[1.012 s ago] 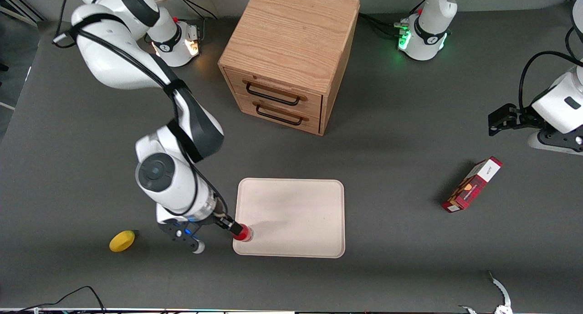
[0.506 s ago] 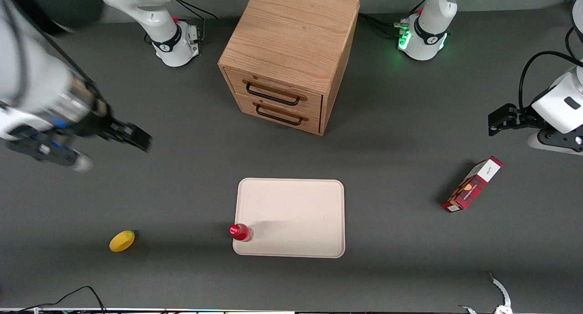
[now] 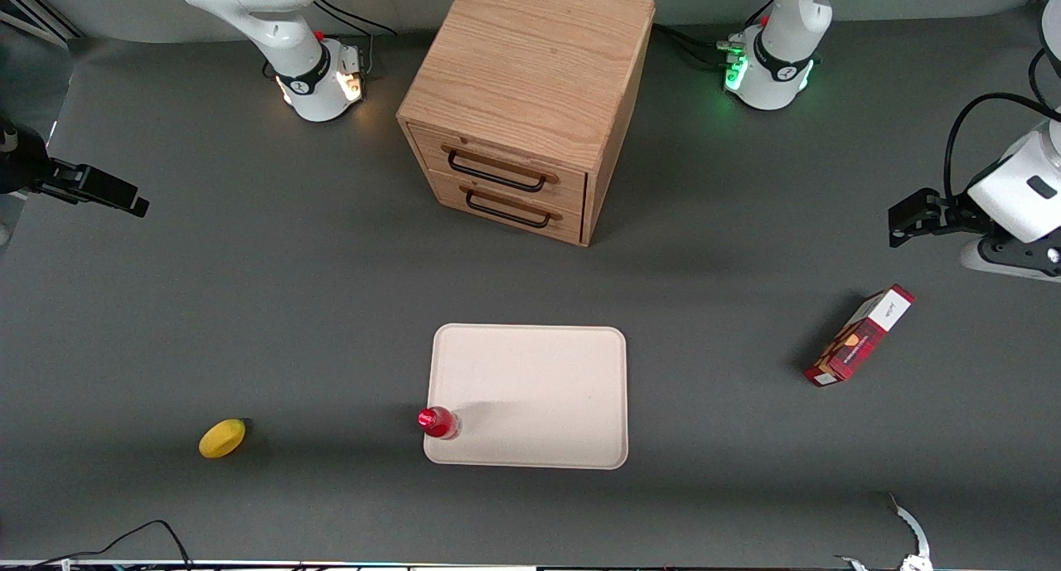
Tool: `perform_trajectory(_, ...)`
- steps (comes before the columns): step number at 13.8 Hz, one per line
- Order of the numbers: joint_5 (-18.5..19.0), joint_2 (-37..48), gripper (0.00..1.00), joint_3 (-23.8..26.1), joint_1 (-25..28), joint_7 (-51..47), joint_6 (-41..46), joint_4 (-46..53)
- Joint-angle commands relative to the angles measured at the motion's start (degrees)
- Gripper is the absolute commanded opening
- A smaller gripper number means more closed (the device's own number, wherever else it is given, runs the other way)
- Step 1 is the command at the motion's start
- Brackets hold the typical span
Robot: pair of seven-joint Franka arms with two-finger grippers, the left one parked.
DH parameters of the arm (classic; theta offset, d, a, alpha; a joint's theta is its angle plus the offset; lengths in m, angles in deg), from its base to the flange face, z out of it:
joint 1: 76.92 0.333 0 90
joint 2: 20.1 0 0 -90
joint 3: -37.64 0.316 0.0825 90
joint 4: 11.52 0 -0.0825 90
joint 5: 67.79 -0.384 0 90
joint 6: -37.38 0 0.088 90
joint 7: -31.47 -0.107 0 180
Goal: Place coke bottle on tray
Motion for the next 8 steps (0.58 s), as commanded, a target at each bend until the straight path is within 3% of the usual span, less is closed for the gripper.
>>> perform_trajectory(1,-1.39,7.09,1.0,-0.44,0.81,0.91,-6.86,-13.05)
perform_trajectory(8,-1.31,5.95,1.0,-0.35,0.99,0.55,-5.98,-10.16)
